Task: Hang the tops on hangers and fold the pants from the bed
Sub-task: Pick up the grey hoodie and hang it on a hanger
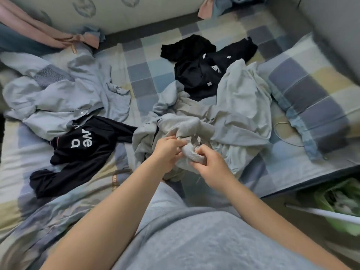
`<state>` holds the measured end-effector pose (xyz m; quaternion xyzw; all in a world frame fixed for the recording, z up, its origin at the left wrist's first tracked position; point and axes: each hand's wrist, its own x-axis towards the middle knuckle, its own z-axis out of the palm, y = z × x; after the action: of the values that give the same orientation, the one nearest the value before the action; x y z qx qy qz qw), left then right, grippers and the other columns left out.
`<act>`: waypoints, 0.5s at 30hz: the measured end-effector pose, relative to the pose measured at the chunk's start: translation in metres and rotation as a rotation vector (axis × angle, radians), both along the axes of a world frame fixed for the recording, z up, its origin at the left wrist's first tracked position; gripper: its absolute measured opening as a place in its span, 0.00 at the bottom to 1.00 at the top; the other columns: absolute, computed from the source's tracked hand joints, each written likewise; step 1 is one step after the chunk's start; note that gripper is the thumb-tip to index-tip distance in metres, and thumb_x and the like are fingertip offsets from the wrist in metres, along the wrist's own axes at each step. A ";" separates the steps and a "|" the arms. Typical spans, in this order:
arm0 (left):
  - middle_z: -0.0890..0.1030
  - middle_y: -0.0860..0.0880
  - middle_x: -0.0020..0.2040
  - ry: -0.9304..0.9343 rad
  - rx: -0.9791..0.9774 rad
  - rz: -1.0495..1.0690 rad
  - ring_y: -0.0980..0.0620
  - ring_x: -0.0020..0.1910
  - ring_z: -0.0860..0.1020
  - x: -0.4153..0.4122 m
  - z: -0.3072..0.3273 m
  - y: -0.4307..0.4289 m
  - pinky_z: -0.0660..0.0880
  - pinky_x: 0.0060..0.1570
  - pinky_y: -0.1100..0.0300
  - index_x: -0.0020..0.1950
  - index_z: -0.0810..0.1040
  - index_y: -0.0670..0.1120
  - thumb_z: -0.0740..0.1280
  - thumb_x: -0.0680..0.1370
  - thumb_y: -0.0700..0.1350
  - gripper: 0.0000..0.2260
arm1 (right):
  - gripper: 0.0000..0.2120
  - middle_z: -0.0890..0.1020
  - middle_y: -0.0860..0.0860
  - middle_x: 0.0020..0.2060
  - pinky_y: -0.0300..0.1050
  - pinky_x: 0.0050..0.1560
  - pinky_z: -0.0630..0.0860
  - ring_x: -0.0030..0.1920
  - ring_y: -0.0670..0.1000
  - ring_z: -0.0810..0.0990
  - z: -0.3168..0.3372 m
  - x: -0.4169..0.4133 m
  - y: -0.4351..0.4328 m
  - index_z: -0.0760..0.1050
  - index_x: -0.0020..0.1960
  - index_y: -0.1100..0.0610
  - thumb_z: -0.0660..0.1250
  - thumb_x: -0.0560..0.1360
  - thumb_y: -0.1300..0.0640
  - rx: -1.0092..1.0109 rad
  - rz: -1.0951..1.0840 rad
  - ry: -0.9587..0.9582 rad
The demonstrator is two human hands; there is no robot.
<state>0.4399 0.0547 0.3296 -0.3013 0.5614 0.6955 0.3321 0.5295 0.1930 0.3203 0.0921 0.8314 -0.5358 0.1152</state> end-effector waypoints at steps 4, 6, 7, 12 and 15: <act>0.80 0.39 0.60 -0.068 0.114 0.181 0.44 0.52 0.82 0.033 0.046 0.014 0.79 0.45 0.54 0.72 0.69 0.40 0.64 0.80 0.30 0.21 | 0.09 0.80 0.40 0.38 0.41 0.43 0.71 0.38 0.41 0.76 0.051 0.033 0.032 0.76 0.48 0.46 0.71 0.75 0.60 -0.061 0.054 -0.063; 0.80 0.39 0.55 -0.049 0.155 0.210 0.45 0.50 0.82 0.041 0.066 0.013 0.79 0.46 0.53 0.74 0.65 0.40 0.60 0.80 0.28 0.23 | 0.11 0.82 0.40 0.43 0.40 0.48 0.74 0.44 0.42 0.79 0.074 0.039 0.041 0.77 0.51 0.43 0.71 0.75 0.59 -0.061 0.046 -0.071; 0.80 0.40 0.53 -0.029 0.175 0.210 0.46 0.47 0.81 0.044 0.076 0.010 0.80 0.44 0.54 0.74 0.65 0.39 0.59 0.80 0.27 0.23 | 0.13 0.83 0.42 0.47 0.38 0.51 0.74 0.48 0.43 0.80 0.084 0.041 0.044 0.77 0.53 0.42 0.71 0.76 0.58 -0.054 0.041 -0.061; 0.79 0.39 0.49 0.082 0.254 0.187 0.49 0.36 0.82 0.041 0.112 -0.022 0.79 0.31 0.60 0.65 0.72 0.37 0.59 0.78 0.25 0.17 | 0.16 0.82 0.39 0.52 0.27 0.52 0.72 0.55 0.34 0.78 0.120 0.038 0.035 0.74 0.59 0.36 0.68 0.79 0.56 -0.063 -0.006 0.012; 0.79 0.38 0.53 0.146 0.261 0.162 0.45 0.40 0.83 0.032 0.132 -0.056 0.80 0.36 0.54 0.62 0.73 0.39 0.59 0.77 0.24 0.18 | 0.15 0.79 0.38 0.58 0.35 0.60 0.72 0.61 0.35 0.75 0.132 0.028 0.011 0.73 0.65 0.41 0.67 0.81 0.54 -0.024 -0.036 0.052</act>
<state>0.4722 -0.0010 0.4621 -0.2482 0.4628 0.8072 0.2697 0.5578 0.2038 0.4522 0.0915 0.8260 -0.5497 0.0849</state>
